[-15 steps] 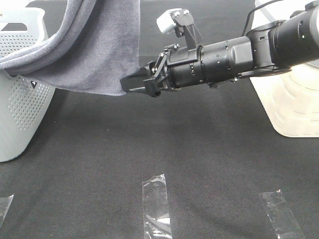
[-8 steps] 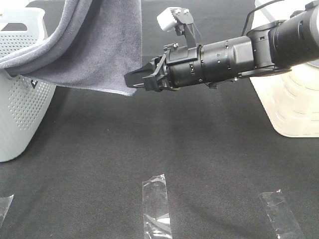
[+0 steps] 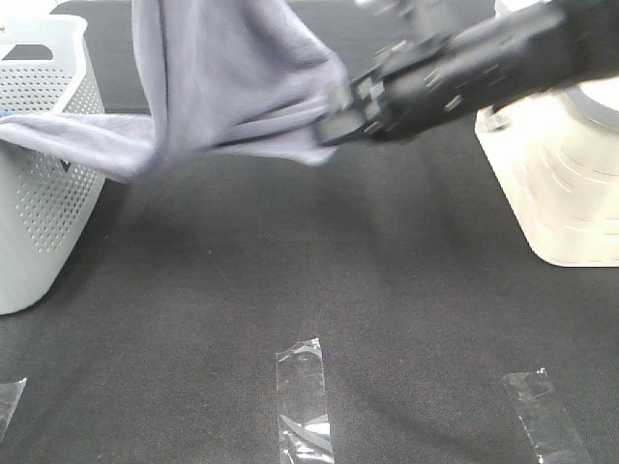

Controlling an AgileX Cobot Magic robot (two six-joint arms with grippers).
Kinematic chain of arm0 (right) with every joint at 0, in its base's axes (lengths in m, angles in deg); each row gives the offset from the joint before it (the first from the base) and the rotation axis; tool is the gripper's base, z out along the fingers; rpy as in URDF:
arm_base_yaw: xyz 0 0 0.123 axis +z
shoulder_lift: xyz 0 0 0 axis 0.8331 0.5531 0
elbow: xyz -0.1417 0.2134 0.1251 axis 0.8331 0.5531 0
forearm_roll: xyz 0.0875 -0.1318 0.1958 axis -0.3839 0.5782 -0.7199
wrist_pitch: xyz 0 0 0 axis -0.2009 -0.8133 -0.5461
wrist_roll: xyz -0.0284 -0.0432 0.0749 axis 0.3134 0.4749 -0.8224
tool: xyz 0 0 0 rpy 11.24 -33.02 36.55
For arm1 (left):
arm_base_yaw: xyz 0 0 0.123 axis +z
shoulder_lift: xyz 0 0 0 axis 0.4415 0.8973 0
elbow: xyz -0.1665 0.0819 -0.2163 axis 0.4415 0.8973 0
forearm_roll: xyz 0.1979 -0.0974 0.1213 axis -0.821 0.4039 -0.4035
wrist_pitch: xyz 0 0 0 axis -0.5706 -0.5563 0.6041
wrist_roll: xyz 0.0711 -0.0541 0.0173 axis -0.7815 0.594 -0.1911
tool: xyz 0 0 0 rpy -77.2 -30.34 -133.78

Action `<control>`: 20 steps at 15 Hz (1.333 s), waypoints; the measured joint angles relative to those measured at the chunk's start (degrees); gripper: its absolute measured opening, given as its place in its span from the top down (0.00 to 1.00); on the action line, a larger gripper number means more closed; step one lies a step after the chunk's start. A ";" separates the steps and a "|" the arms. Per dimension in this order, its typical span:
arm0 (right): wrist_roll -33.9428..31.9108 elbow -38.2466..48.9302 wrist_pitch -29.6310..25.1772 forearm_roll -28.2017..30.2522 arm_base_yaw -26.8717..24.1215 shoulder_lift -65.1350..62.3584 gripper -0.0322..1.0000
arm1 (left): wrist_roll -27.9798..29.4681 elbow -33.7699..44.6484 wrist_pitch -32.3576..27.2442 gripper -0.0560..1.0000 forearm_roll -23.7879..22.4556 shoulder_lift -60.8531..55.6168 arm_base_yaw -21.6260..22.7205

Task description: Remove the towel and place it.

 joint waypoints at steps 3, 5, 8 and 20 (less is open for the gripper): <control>-28.71 -8.88 -6.02 27.33 -2.81 -0.86 0.97 | 1.15 0.40 8.25 0.94 0.80 7.16 2.41; -44.29 -18.39 -12.26 47.56 -3.04 0.06 0.97 | 1.20 0.57 21.49 0.94 1.83 10.83 2.58; -57.52 -36.61 -24.06 69.04 -3.09 2.01 0.97 | 1.20 -2.01 32.66 0.94 2.06 11.00 2.58; -59.01 -68.24 -28.25 73.34 -3.09 4.41 0.97 | -1.78 -25.38 9.91 0.94 -12.03 11.29 2.58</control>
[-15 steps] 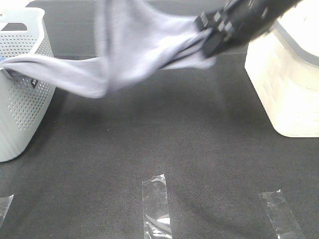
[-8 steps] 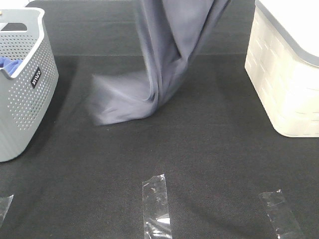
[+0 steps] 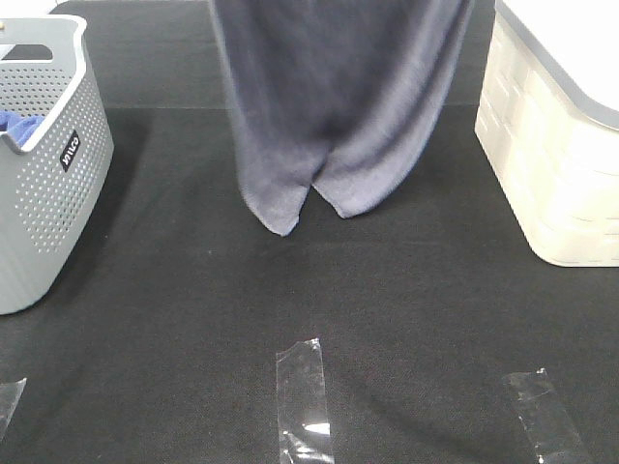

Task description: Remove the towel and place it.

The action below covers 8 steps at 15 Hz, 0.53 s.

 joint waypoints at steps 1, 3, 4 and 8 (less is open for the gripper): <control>0.00 0.00 -2.01 -0.57 0.00 1.95 0.97 | 0.00 0.00 -4.13 0.94 -1.43 1.55 0.00; -0.06 0.00 -5.90 -1.20 0.00 6.93 0.97 | 0.00 0.00 -10.26 0.94 -3.21 5.79 0.00; -0.06 0.00 -6.25 -1.20 0.00 9.51 0.97 | 0.00 0.00 -12.09 0.94 -3.84 8.02 0.00; -0.06 0.00 -2.23 0.17 0.00 17.70 0.97 | 0.06 0.00 -8.94 0.94 -9.34 16.90 0.80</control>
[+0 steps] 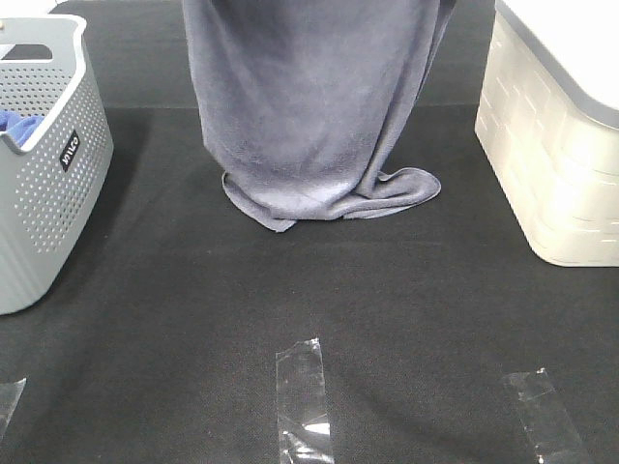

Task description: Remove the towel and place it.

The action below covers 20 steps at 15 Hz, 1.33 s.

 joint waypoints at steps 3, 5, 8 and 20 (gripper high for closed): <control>0.00 0.00 12.09 3.27 0.00 2.23 0.97 | 2.35 0.00 13.29 0.94 -0.92 2.52 3.90; 0.00 -1.03 20.91 8.59 0.00 2.23 0.97 | 6.70 0.00 28.48 0.94 -1.20 2.64 7.85; 0.00 -7.22 36.55 14.78 0.00 2.23 0.97 | 14.95 -1.09 60.85 0.94 -1.49 2.64 13.58; 0.00 -13.52 27.44 11.69 0.63 2.18 0.97 | 17.59 -9.74 42.69 0.94 1.26 3.50 12.78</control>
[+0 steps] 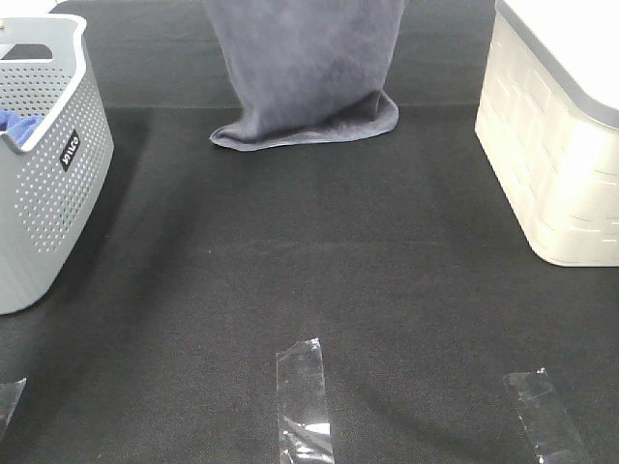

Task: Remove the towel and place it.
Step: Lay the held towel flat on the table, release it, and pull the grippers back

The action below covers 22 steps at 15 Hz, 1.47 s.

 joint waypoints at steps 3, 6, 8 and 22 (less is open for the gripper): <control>0.00 0.00 -12.95 -4.70 0.17 0.00 0.97 | -3.15 0.00 -21.77 0.94 8.77 0.06 -2.69; 0.00 0.00 -24.92 -10.08 0.17 0.17 0.97 | -12.43 0.00 -38.79 0.94 19.14 0.00 -3.27; 0.00 0.00 -28.48 -11.29 0.17 0.52 0.97 | -13.81 0.00 -43.09 0.94 21.77 0.00 -3.09; 0.00 43.95 -34.09 -22.92 -0.57 -14.21 0.97 | -16.79 32.72 -62.11 0.94 32.72 -14.67 -9.05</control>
